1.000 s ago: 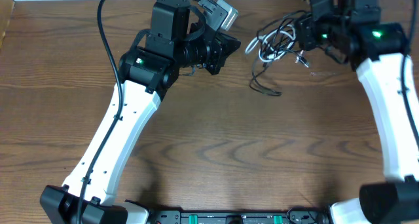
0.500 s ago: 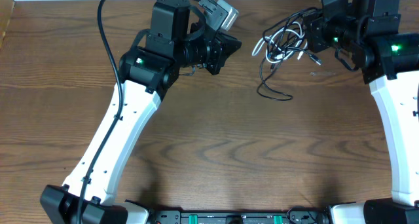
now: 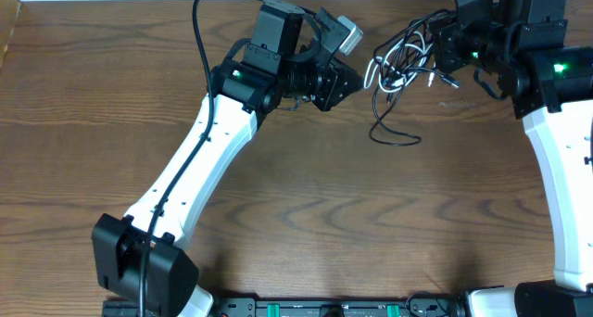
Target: Untangle cables
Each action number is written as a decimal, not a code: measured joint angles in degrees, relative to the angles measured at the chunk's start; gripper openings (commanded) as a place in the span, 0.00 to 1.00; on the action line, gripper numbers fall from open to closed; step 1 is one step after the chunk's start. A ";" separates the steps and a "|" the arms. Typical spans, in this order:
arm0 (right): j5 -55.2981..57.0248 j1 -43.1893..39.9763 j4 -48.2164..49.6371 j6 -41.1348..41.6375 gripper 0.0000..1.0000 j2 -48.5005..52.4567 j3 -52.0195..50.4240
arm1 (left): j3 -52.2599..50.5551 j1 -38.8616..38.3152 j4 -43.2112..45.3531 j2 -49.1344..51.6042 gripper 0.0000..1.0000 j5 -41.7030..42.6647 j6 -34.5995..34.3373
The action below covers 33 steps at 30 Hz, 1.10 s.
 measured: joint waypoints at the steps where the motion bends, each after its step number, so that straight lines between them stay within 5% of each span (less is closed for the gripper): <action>1: 0.00 0.00 0.02 0.00 0.01 0.00 0.00 | 0.00 0.00 0.02 0.00 0.26 0.15 0.00; 33: 1.42 0.00 -0.11 -0.66 0.01 1.36 0.00 | 0.00 -2.03 1.55 -1.60 0.26 4.37 -0.22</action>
